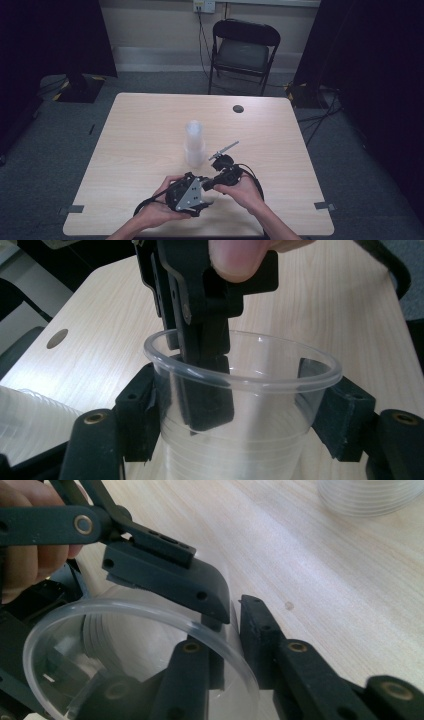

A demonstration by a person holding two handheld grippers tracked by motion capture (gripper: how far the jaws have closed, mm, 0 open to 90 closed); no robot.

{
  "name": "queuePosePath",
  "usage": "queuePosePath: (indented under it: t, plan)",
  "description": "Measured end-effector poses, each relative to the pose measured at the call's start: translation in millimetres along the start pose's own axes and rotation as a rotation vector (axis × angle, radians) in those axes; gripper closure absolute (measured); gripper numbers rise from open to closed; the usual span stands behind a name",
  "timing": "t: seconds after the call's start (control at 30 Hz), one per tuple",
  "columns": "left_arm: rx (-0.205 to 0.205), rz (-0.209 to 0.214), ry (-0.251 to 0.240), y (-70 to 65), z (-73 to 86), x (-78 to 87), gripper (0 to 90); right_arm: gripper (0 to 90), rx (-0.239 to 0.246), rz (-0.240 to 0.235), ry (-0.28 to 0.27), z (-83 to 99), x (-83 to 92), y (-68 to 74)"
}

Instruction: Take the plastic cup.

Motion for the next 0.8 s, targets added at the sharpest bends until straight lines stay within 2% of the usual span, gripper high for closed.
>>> queuePosePath:
  t: [0.3,0.43,0.57,0.63,0.7,0.8]
  plan:
    - [0.036,0.008,-0.015,0.7,4.2,0.4,31.0,66.1,-0.037,0.012,-0.025,0.3,4.2,-1.5]
    - [0.094,0.008,-0.046,2.8,8.5,2.8,31.1,59.8,-0.047,0.016,-0.057,2.3,8.2,-2.9]
    - [0.152,0.004,-0.084,6.7,11.0,6.8,31.3,58.7,-0.054,0.010,-0.095,3.8,11.7,-4.3]
    - [0.156,0.001,-0.090,8.8,11.6,9.0,31.3,57.7,-0.051,0.009,-0.121,4.5,13.4,-4.8]
    - [0.189,0.009,-0.122,10.1,13.4,10.3,31.5,56.9,-0.057,0.015,-0.157,5.3,16.5,-5.2]
    - [0.204,0.004,-0.127,11.3,15.0,11.2,31.5,55.9,-0.061,0.011,-0.177,5.6,18.6,-5.7]
Point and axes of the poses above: each handheld gripper's, and its own axes: x roughly backward along the jaws, z roughly out of its underside, y roughly to its left, the point moved 1 cm from there along -x, roughly forward along the jaws, and after that the axes turned 14 degrees about z, right-handed, at the moved point
